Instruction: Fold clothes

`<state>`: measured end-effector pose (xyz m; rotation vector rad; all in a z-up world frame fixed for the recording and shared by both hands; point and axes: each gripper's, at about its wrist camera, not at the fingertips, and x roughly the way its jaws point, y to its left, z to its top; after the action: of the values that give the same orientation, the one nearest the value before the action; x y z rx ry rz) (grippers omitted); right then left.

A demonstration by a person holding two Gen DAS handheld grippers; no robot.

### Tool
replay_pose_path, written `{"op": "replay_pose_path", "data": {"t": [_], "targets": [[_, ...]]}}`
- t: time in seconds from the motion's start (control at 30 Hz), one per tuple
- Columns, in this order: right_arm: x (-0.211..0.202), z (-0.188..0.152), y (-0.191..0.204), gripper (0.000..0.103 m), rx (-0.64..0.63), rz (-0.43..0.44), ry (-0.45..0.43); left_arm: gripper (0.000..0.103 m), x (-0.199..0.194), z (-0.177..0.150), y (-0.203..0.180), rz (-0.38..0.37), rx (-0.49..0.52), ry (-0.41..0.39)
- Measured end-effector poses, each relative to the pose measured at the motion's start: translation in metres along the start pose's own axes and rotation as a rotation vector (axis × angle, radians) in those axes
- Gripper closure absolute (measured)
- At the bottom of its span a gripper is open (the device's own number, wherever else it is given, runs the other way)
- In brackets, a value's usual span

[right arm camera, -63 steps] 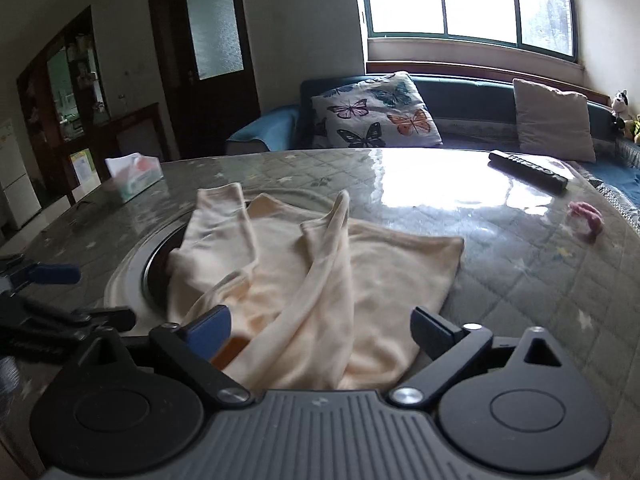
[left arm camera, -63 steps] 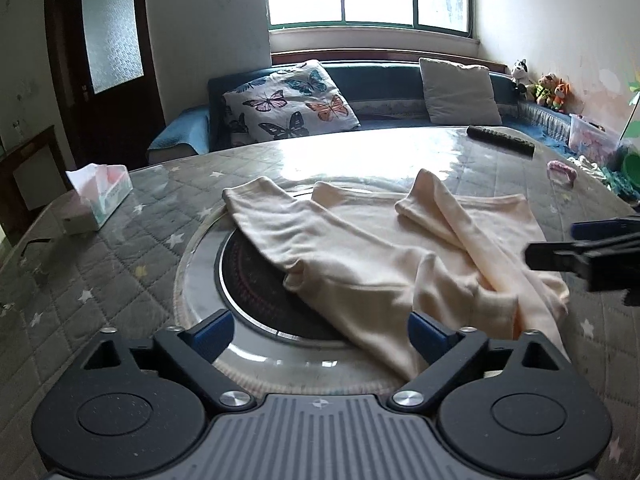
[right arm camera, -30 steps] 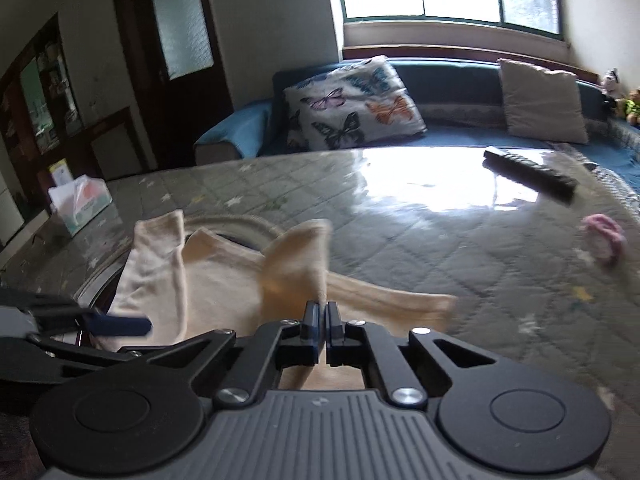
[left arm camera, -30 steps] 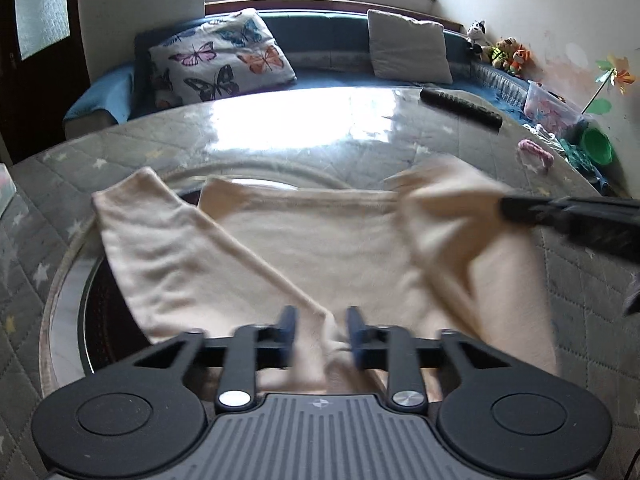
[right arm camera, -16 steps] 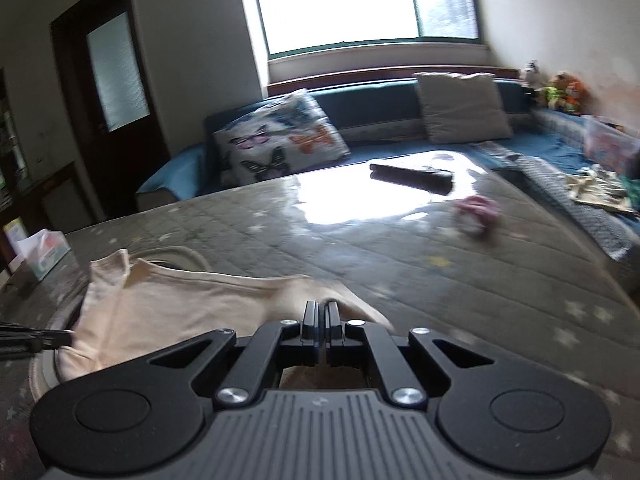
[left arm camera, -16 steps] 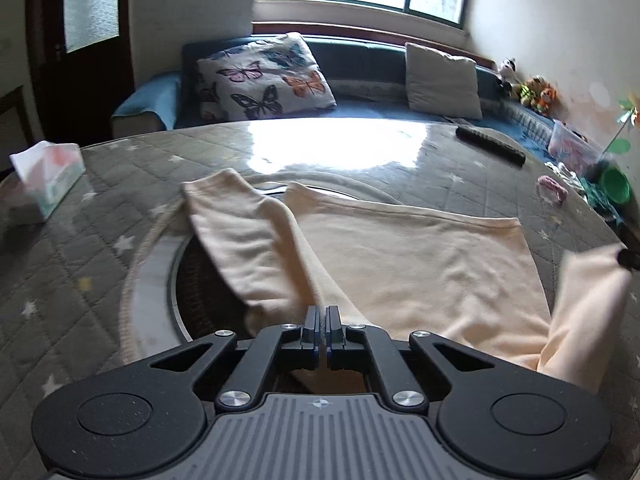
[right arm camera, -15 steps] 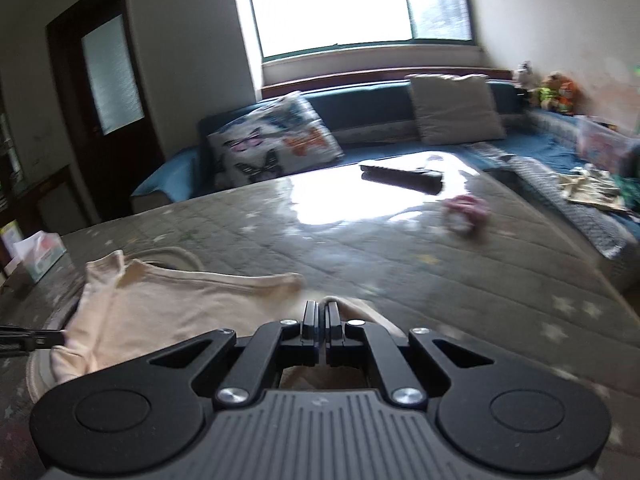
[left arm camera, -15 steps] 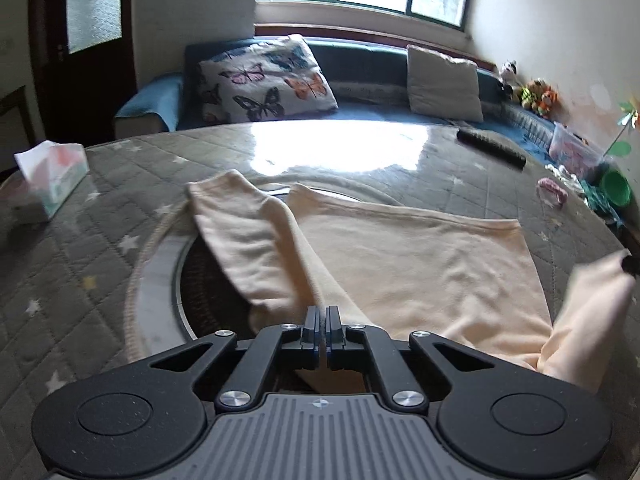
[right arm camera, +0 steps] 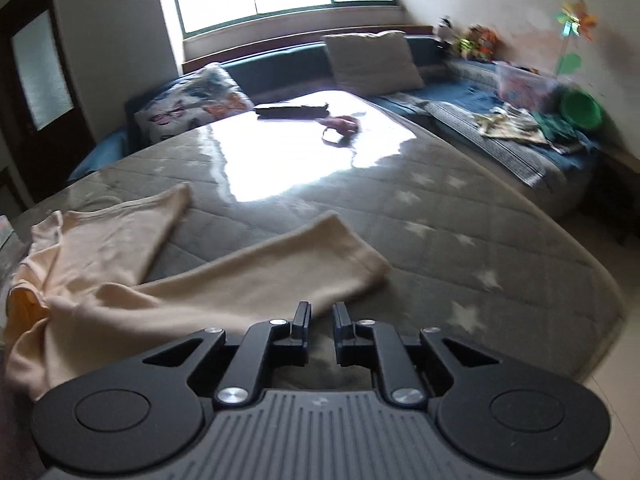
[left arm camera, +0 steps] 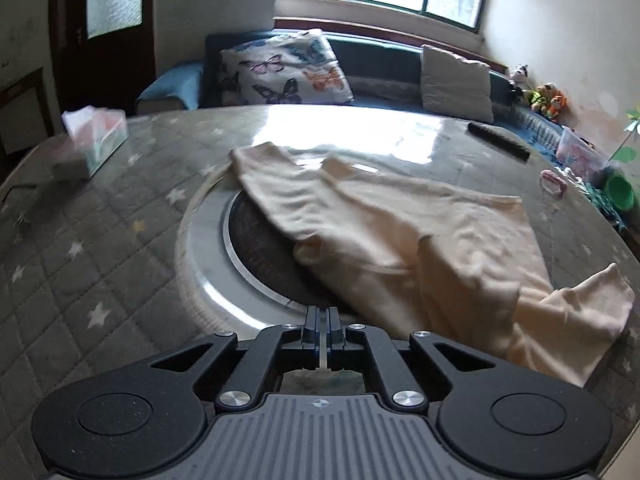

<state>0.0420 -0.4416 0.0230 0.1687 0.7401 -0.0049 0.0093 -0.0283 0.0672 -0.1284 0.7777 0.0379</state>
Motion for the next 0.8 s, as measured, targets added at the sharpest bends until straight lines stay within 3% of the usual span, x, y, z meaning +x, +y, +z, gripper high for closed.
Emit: {"op": "replay_pose_path", "data": {"t": [0.07,0.1,0.17,0.2,0.3,0.47,0.53,0.57,0.8], "targets": [[-0.003,0.003,-0.009,0.090,0.016,-0.018,-0.016,0.093,0.006,0.008,-0.006,-0.020,0.011,-0.012],[-0.004,0.004,-0.011,0.088,0.018,-0.026,-0.023,0.081,0.009,0.012,-0.011,-0.030,0.012,-0.017],[-0.005,0.007,-0.014,0.072,0.021,-0.039,-0.039,0.060,0.015,0.021,-0.021,-0.040,0.023,-0.032],[-0.004,0.010,-0.013,0.071,0.017,-0.038,-0.045,0.055,0.020,0.026,-0.026,-0.046,0.033,-0.033],[0.004,0.011,-0.002,0.067,-0.010,-0.003,-0.040,0.053,0.038,0.039,-0.039,-0.053,0.059,-0.029],[0.016,0.007,0.022,0.062,-0.065,0.058,-0.022,0.055,0.074,0.054,-0.053,-0.039,0.092,0.031],[0.019,0.007,0.033,0.060,-0.083,0.091,-0.012,0.084,0.083,0.054,-0.047,-0.048,0.086,0.068],[0.020,0.006,0.036,0.059,-0.091,0.101,-0.010,0.093,0.088,0.053,-0.045,-0.053,0.083,0.086],[0.028,0.004,0.051,0.051,-0.171,0.096,0.008,0.096,0.050,0.034,-0.003,-0.045,0.018,0.030]]}}
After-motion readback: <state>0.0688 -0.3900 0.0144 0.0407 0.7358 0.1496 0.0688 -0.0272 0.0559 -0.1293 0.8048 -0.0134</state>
